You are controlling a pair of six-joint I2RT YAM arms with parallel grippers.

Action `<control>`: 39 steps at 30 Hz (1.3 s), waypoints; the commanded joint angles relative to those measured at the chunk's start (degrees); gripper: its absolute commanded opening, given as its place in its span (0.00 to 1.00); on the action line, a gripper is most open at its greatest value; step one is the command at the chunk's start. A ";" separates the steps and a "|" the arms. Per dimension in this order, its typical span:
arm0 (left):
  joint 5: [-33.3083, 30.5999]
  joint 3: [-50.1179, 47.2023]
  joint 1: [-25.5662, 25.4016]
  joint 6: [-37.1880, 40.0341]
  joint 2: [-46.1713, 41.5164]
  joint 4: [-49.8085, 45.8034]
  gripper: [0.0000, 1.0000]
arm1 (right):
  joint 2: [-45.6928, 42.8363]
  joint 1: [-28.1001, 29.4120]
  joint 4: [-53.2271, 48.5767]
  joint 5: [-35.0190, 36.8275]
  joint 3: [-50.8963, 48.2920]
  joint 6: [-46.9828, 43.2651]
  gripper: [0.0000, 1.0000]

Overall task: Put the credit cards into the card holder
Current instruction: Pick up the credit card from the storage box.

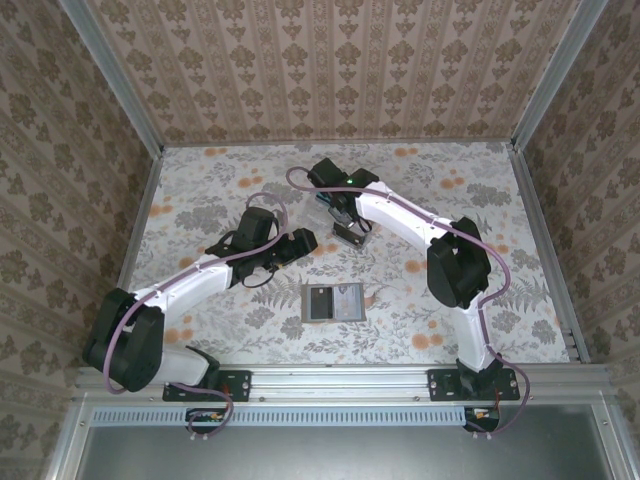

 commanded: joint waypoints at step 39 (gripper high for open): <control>21.18 4.83 2.61 -13.11 2.45 25.32 0.84 | -36.96 -11.21 35.72 -67.24 -38.89 53.60 0.00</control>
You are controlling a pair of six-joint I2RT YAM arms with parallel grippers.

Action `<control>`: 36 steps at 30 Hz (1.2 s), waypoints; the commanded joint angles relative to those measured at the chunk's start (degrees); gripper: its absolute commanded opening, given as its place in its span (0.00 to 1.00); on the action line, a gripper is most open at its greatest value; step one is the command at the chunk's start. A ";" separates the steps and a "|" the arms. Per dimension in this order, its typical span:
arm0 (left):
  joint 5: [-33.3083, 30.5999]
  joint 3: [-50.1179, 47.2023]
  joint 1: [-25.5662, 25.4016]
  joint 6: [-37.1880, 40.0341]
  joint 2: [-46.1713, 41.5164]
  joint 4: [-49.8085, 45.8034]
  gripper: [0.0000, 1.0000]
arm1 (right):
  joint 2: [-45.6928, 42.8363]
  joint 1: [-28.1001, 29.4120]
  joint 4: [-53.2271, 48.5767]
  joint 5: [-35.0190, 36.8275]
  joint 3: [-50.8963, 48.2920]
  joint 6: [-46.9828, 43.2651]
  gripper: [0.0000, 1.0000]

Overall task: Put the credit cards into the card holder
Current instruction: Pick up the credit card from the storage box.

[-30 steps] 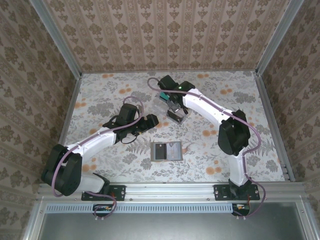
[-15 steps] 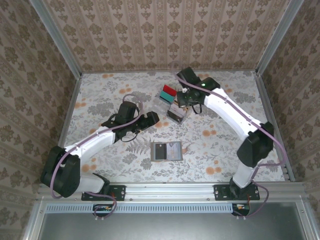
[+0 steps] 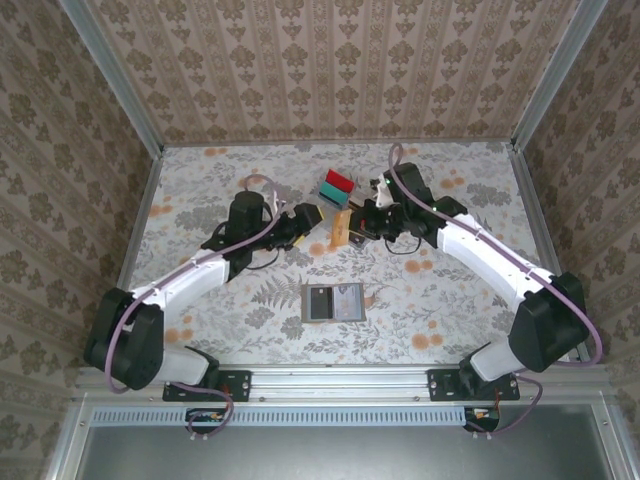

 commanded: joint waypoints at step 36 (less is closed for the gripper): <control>0.79 -3.39 0.47 -7.52 -1.72 1.44 0.68 | -2.12 -1.75 10.25 -6.23 -8.15 7.04 0.03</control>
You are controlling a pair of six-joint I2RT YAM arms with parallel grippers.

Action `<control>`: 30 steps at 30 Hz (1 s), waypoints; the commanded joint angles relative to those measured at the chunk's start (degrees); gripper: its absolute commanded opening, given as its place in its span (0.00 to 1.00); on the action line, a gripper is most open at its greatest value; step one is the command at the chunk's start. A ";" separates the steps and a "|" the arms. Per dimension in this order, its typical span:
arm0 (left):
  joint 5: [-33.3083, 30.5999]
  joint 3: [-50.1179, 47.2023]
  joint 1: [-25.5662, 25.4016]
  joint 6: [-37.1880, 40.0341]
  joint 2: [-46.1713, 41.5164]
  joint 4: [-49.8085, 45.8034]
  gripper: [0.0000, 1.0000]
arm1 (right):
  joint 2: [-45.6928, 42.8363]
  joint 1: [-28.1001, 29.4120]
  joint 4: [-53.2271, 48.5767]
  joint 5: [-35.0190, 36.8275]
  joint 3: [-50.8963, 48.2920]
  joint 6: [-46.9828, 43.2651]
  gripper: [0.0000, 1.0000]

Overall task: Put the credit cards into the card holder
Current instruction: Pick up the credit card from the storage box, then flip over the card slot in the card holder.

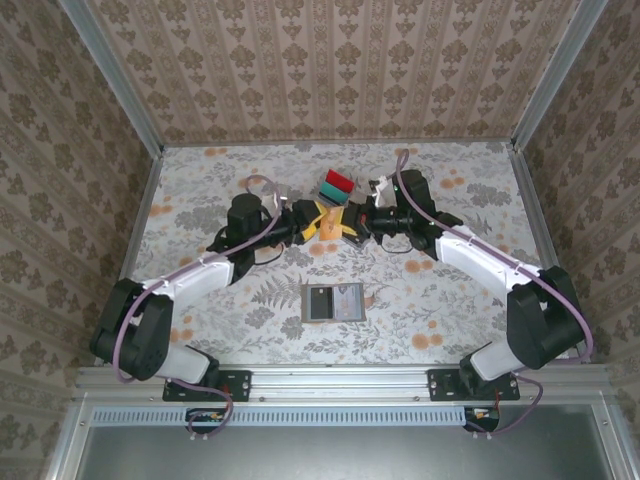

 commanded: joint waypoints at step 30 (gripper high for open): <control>-23.53 -3.95 -11.77 24.60 -3.74 -44.67 0.67 | -2.43 14.03 -27.28 31.18 -10.56 -16.45 0.00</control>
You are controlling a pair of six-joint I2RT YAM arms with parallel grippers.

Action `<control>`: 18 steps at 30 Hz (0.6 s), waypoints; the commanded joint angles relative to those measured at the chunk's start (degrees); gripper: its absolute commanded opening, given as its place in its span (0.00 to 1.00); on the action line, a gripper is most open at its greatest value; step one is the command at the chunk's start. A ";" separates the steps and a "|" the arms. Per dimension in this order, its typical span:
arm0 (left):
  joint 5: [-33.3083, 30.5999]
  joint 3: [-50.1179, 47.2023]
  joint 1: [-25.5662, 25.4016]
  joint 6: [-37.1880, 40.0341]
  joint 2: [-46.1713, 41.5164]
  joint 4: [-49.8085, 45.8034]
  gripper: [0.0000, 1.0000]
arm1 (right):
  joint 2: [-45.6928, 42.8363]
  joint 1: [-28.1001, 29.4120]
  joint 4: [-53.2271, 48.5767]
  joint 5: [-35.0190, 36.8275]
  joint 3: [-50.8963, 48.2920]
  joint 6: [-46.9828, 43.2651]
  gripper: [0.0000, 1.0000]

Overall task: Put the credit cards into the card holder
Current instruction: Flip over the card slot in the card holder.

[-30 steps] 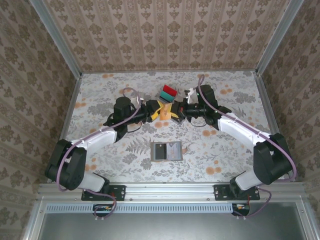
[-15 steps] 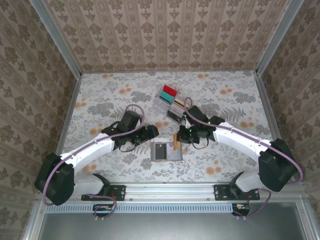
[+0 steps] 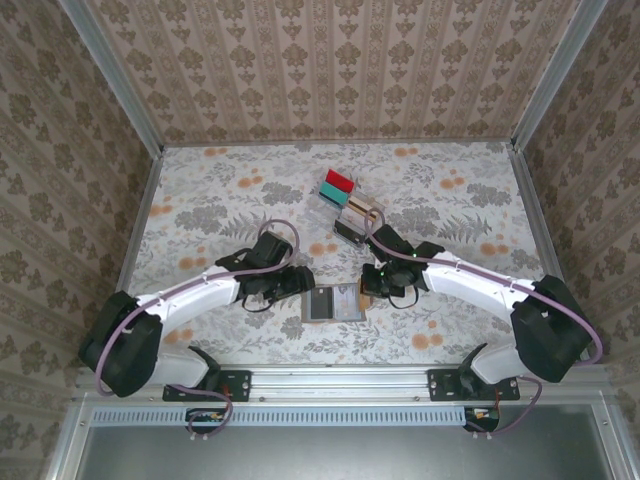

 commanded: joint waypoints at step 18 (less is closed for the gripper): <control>3.57 -1.67 -1.37 0.12 8.71 8.46 0.56 | 2.70 0.08 9.74 -1.61 -5.31 1.00 0.00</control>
